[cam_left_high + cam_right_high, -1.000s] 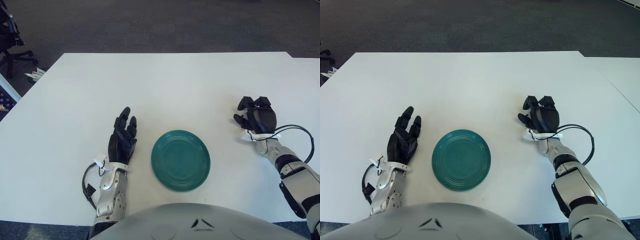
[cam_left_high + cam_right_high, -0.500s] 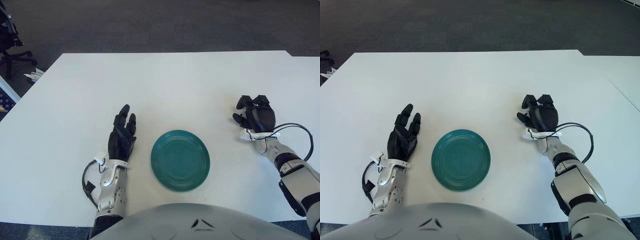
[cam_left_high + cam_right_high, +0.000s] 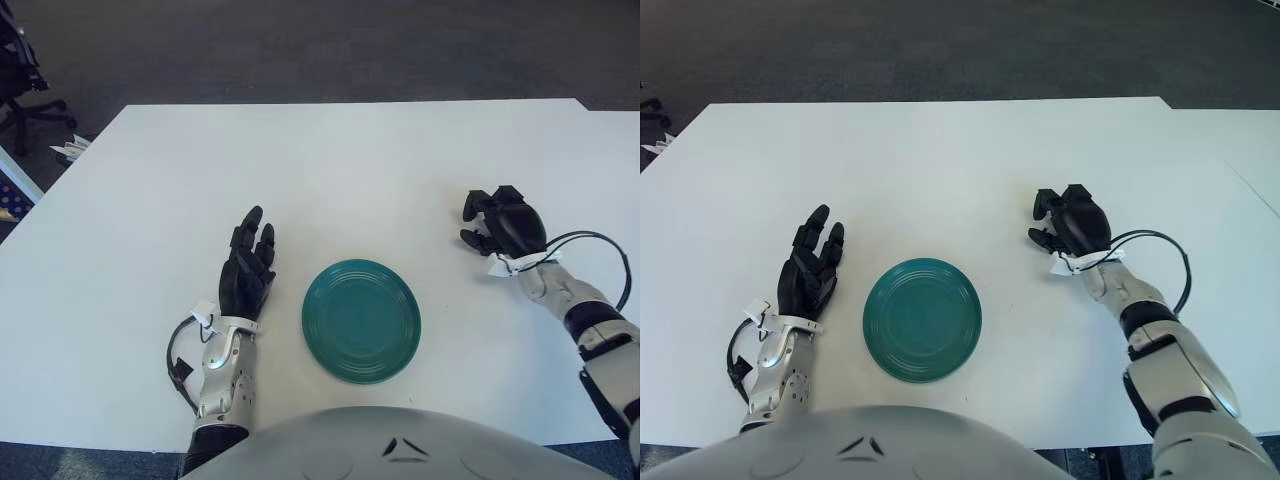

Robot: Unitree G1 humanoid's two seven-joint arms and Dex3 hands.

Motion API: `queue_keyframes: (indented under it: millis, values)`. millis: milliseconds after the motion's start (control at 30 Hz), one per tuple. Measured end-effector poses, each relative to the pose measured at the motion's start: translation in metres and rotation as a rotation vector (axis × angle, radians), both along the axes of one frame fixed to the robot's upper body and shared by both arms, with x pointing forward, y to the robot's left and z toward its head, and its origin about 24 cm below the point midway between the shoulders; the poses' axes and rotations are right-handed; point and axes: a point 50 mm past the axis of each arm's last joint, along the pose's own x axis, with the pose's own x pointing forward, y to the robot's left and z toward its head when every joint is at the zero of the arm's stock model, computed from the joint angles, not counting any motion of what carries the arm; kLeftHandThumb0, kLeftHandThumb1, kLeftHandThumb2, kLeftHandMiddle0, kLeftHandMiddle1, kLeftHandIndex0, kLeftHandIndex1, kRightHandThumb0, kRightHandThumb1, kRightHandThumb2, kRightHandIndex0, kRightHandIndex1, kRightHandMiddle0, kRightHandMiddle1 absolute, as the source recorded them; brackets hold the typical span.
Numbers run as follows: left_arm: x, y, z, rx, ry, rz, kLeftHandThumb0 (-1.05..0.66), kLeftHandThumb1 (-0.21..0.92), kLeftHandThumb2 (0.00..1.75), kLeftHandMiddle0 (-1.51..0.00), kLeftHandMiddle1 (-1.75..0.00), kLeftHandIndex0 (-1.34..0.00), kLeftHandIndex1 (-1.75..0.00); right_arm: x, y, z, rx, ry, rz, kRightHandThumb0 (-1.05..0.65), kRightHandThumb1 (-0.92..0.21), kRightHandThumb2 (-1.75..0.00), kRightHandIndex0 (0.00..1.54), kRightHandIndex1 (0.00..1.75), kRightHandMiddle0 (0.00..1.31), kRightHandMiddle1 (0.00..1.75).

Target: Put the charger into the plate.

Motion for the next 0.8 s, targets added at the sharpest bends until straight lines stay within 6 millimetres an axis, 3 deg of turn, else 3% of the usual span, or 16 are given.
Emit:
queue_keyframes:
  millis: [467,800]
  values:
    - [0.001,-0.001,-0.001,0.004,0.001,-0.011,-1.05,0.92,1.02,-0.19,-0.01,-0.02,-0.61,-0.006,0.017,0.051,0.019,-0.071,-0.014,-0.47,-0.34,-1.28,1.20,1.75,0.59,1.75]
    - [0.001,-0.003,0.000,0.017,-0.003,-0.020,-1.05,0.92,1.02,-0.19,-0.01,-0.02,-0.62,-0.012,0.029,0.056,0.030,-0.011,0.007,-0.48,-0.31,-1.33,1.17,1.75,0.62,1.75]
